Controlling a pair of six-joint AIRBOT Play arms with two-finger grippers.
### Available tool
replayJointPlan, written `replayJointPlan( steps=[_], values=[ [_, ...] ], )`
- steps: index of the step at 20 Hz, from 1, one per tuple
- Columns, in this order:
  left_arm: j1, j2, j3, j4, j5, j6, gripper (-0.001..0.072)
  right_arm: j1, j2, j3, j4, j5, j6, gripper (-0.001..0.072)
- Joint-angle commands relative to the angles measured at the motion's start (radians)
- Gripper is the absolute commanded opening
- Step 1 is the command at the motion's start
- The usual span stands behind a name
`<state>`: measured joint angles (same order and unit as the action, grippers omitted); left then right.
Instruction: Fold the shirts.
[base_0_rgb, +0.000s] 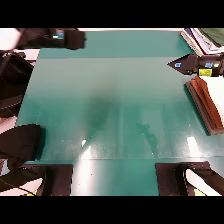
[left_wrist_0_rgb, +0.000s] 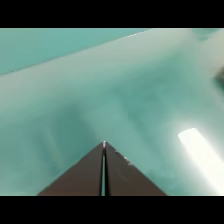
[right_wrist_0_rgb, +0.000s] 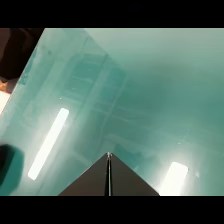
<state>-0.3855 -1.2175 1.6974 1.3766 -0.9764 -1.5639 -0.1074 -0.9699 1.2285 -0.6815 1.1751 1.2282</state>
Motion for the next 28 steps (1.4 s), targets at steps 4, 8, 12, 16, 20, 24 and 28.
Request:
replayJointPlan(
  steps=[4,8,12,16,20,24,28],
  values=[
    [0.254,0.333,-0.318,0.243,-0.316,-0.007,0.0027,-0.016,0.0,0.0,-0.002,0.011,0.0,0.0019],
    [0.428,0.466,-0.671,0.347,-0.431,-0.035,0.0601,-0.016,0.0,0.0,-0.002,0.01,0.0,0.0019],
    [0.561,0.463,-0.98,0.37,-0.352,-0.06,0.0674,-0.016,0.0,0.0,-0.002,0.016,0.0,0.0019],
    [0.598,0.463,-1.134,0.375,-0.299,-0.092,0.0672,-0.016,0.0,0.0,-0.002,0.011,0.0,0.0019],
    [0.598,0.463,-1.118,0.374,-0.299,-0.116,0.0253,-0.016,0.0,0.0,0.0,0.006,0.0,0.0019],
    [0.589,0.465,-0.943,0.327,-0.343,-0.113,0.0024,-0.016,0.021,0.0,0.01,-0.011,0.0,0.0019],
    [0.393,0.463,-0.5,0.242,-0.338,-0.113,0.0021,-0.016,0.07,0.066,0.006,-0.037,0.002,0.0018]
  ],
)
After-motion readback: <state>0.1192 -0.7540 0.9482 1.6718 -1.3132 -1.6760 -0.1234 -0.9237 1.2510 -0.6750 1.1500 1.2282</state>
